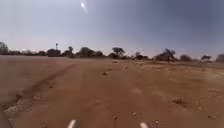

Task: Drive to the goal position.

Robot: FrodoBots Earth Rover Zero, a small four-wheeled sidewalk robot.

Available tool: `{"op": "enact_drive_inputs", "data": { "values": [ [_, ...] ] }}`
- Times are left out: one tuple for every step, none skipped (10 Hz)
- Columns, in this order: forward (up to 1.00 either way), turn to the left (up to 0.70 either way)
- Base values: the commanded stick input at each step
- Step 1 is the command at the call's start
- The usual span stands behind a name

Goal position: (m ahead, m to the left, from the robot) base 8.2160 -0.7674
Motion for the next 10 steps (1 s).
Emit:
{"op": "enact_drive_inputs", "data": {
  "values": [
    [0.7,0.35],
    [0.7,0.33],
    [0.7,0.25],
    [0.7,0.18],
    [0.7,0.1],
    [0.7,0.02],
    [0.7,0.0],
    [0.7,0.0],
    [0.7,0.0],
    [0.7,0.0]
  ]
}}
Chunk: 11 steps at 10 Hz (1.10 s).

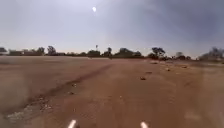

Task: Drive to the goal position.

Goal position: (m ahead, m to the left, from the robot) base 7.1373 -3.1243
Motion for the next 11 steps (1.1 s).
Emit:
{"op": "enact_drive_inputs", "data": {
  "values": [
    [0.7,0.0],
    [0.7,0.0],
    [0.7,0.0],
    [0.7,0.0],
    [0.7,0.0],
    [0.7,0.0],
    [0.7,0.0],
    [0.7,0.0],
    [0.7,0.0],
    [0.7,0.0],
    [0.7,0.0]
  ]
}}
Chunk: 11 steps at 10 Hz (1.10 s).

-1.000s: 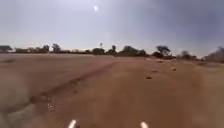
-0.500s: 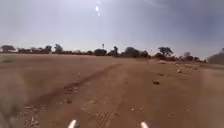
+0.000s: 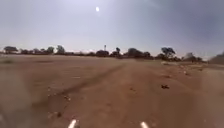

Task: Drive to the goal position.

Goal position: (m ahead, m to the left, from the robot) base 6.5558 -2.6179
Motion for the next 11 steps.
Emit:
{"op": "enact_drive_inputs", "data": {
  "values": [
    [0.7,-0.35],
    [0.7,-0.35],
    [0.7,-0.35],
    [0.7,-0.3],
    [0.7,-0.08],
    [0.7,0.0],
    [0.7,0.0],
    [0.7,0.0],
    [0.7,0.0],
    [0.7,0.0],
    [0.7,0.0]
  ]
}}
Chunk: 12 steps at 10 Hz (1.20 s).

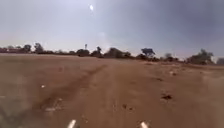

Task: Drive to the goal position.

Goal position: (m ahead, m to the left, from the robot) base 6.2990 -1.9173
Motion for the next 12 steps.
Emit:
{"op": "enact_drive_inputs", "data": {
  "values": [
    [0.7,0.0],
    [0.7,0.0],
    [0.7,0.0],
    [0.7,0.0],
    [0.7,0.0],
    [0.7,0.0],
    [0.7,0.0],
    [0.7,0.0],
    [0.7,0.0],
    [0.7,-0.14],
    [0.7,-0.34],
    [0.7,-0.35]
  ]
}}
